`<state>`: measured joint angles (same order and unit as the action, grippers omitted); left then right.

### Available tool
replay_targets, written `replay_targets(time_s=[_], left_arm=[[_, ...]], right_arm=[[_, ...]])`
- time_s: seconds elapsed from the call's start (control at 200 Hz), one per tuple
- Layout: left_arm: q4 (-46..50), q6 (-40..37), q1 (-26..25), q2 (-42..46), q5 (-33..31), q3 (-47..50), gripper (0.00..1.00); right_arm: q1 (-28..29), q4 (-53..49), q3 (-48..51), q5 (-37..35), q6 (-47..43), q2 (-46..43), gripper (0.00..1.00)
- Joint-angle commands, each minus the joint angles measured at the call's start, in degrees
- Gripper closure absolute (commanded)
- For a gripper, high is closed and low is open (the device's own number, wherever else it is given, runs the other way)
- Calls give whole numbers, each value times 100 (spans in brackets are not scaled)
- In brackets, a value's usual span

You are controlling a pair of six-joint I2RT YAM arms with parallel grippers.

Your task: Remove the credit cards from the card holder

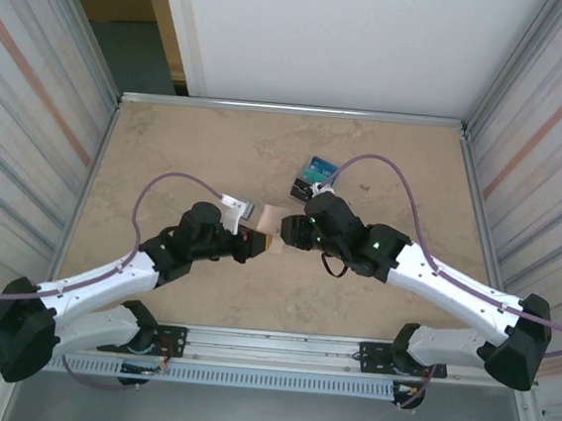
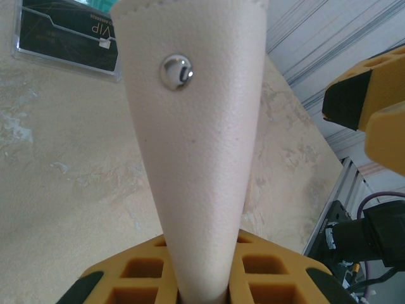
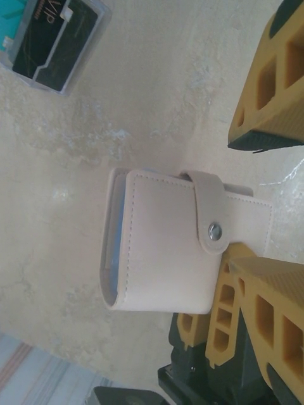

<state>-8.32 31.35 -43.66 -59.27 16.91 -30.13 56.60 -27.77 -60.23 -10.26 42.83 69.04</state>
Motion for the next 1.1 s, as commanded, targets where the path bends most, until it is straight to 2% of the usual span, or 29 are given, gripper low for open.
replay_targets(time_s=[0.0,0.361,1.092], left_arm=[[-317,7,-179,-38,-438,-153,100],[-777,187,-371,-387,-549,-136,100],[-1299,239,-374,-849,162,-347,100]], right_arm=[[-52,-90,-94,286,-126,48,53],[-130,-46,-95,643,94,368,64],[-474,307,138,996,222,507,64]])
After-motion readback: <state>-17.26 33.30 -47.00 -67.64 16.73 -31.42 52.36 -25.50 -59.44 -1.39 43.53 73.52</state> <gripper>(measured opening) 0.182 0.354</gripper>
